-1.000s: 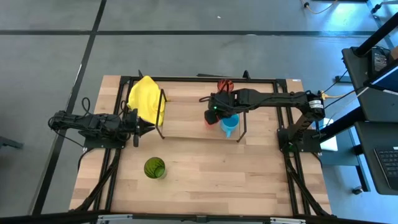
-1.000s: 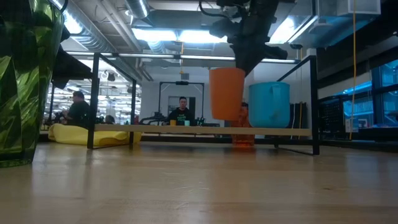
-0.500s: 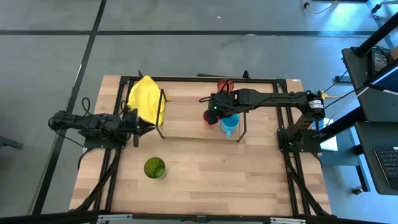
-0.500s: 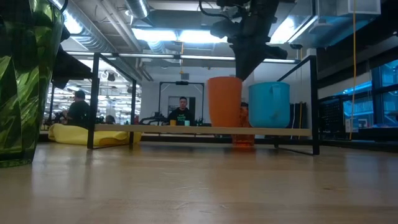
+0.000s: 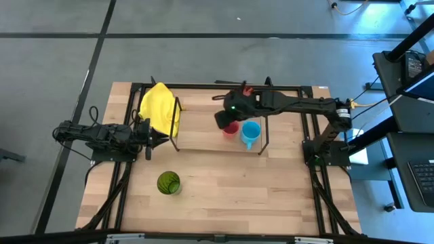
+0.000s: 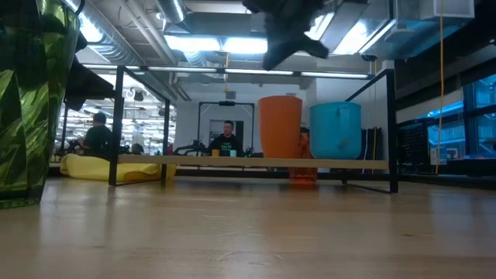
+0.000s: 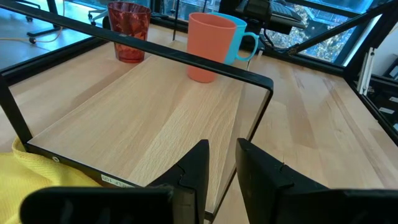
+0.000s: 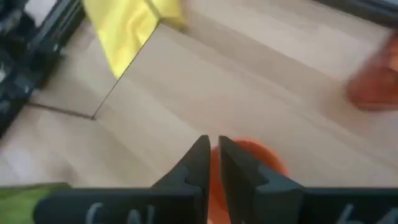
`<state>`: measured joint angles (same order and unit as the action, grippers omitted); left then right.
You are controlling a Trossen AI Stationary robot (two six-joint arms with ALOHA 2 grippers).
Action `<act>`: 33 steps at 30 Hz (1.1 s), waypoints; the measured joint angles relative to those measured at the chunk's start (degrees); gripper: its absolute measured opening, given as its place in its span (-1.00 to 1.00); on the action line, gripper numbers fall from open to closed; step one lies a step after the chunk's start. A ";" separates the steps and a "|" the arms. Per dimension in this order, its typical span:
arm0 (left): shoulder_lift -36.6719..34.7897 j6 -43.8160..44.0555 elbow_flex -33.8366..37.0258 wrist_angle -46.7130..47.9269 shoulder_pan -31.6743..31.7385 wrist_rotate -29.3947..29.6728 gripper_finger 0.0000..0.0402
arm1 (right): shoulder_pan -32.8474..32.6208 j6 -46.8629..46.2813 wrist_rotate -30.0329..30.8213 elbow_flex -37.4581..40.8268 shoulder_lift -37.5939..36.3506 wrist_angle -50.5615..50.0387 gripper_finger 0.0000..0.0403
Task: Stack small to large cups/mugs on shelf
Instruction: Put the orange cup on the shelf
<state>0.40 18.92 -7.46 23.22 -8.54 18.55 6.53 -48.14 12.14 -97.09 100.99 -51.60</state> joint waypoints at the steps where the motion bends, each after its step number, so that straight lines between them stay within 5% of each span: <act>1: 0.00 0.00 0.00 -0.01 -0.01 0.00 -0.63 | -0.18 0.70 -0.46 -1.33 1.43 -0.41 -0.86; 17: -0.02 0.00 0.00 -0.02 -0.01 0.00 -0.63 | 2.05 18.49 -4.28 -27.00 23.69 -14.46 -0.94; 33: 0.00 0.00 0.00 -0.01 -0.01 0.01 -0.63 | 2.89 18.62 -8.51 -28.23 25.11 -26.70 -0.93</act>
<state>0.40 18.92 -7.46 23.21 -8.54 18.55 9.42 -29.52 3.62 -125.32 126.10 -78.30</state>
